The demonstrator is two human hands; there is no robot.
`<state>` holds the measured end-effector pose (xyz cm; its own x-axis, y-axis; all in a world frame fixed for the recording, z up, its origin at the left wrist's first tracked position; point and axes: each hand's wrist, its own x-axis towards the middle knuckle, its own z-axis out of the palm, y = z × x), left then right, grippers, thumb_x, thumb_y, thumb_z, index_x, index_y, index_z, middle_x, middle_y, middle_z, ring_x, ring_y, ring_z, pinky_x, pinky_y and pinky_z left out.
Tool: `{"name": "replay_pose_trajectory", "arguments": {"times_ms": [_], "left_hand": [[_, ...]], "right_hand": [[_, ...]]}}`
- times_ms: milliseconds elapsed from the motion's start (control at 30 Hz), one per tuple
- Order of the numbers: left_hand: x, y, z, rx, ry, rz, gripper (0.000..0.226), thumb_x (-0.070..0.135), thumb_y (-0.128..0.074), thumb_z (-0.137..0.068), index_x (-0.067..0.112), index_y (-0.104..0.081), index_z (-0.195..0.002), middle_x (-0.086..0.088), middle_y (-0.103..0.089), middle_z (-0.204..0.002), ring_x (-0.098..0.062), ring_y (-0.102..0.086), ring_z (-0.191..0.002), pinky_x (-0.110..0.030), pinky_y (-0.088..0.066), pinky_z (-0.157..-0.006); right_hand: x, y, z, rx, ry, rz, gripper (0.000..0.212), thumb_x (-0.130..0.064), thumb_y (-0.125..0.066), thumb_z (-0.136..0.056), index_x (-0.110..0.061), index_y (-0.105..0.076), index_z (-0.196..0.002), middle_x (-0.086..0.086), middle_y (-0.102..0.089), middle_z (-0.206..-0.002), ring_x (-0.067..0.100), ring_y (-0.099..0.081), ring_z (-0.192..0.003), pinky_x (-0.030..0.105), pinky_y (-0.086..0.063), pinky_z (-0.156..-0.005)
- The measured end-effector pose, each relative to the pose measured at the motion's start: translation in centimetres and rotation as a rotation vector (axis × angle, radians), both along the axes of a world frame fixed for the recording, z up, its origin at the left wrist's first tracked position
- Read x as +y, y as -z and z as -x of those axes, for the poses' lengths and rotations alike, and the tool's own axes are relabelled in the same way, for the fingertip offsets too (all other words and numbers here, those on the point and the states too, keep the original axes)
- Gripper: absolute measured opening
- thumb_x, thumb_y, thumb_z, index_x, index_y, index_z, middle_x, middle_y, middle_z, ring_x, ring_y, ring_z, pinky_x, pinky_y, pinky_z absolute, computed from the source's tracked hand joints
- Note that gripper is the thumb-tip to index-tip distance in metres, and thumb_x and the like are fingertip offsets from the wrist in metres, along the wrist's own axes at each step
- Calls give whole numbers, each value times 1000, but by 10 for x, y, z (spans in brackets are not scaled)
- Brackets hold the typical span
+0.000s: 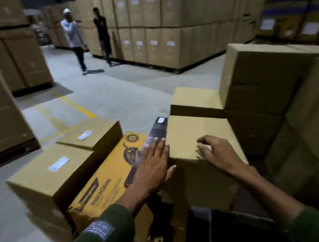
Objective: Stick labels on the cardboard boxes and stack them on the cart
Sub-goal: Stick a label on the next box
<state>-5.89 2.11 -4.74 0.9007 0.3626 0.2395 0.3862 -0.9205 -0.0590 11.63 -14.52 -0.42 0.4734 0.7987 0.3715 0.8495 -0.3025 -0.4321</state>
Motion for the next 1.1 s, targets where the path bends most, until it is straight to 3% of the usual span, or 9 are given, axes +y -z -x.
{"name": "replay_pose_trajectory", "arguments": {"times_ms": [133, 233, 300, 533, 633, 800, 1100], "left_hand": [[3, 7, -24, 10, 81, 51, 84, 63, -21, -94, 7, -9, -156, -15, -5, -164, -29, 0, -152, -45, -9, -123], [5, 9, -34, -41, 104, 81, 81, 56, -37, -99, 6, -9, -156, -15, -5, -164, -28, -3, -152, -40, -5, -123], [7, 10, -40, -66, 119, 89, 81, 56, -40, -98, 6, -11, -156, -15, -7, -164, -28, -5, -152, -38, -4, -120], [-7, 13, -69, -47, 178, 101, 83, 55, -39, -99, 4, -5, -155, -17, -1, -163, -29, -1, -151, -36, -6, -115], [-22, 8, -85, -27, 214, 110, 81, 51, -40, -100, 3, -4, -155, -19, -1, -163, -31, -1, -151, -39, -13, -119], [-48, 5, -114, -13, 270, 89, 78, 49, -37, -102, 2, -3, -155, -22, -1, -163, -33, -1, -151, -34, 3, -112], [-69, 13, -146, -5, 316, 77, 77, 48, -37, -102, 1, -6, -154, -25, -6, -161, -36, -5, -150, -39, -6, -119]], "right_hand": [[-34, 19, -22, -90, 93, 255, 49, -53, -47, -97, -18, -55, -130, 5, -58, -136, 20, -54, -123, 40, -42, -105], [-46, 28, -30, -83, 115, 356, 91, -84, -15, -83, -23, -39, -146, 0, -35, -157, 16, -29, -146, 44, -24, -119], [-49, 31, -34, -92, 122, 387, 104, -90, -7, -74, -24, -31, -151, -1, -26, -162, 16, -19, -150, 45, -18, -121], [-63, 40, -47, -159, 223, 410, 76, -62, -47, -94, -24, -20, -155, -1, -15, -165, 16, -10, -152, 40, -8, -122], [-79, 42, -61, -167, 258, 429, 79, -61, -47, -94, -21, -19, -157, 0, -15, -165, 16, -11, -153, 40, -11, -124], [-107, 46, -82, -158, 318, 483, 79, -58, -43, -97, -17, -13, -158, 3, -10, -166, 18, -5, -153, 40, -6, -124], [-132, 40, -107, -129, 329, 556, 76, -52, -42, -100, -14, -10, -158, 7, -5, -166, 22, -3, -153, 41, -5, -124]]}}
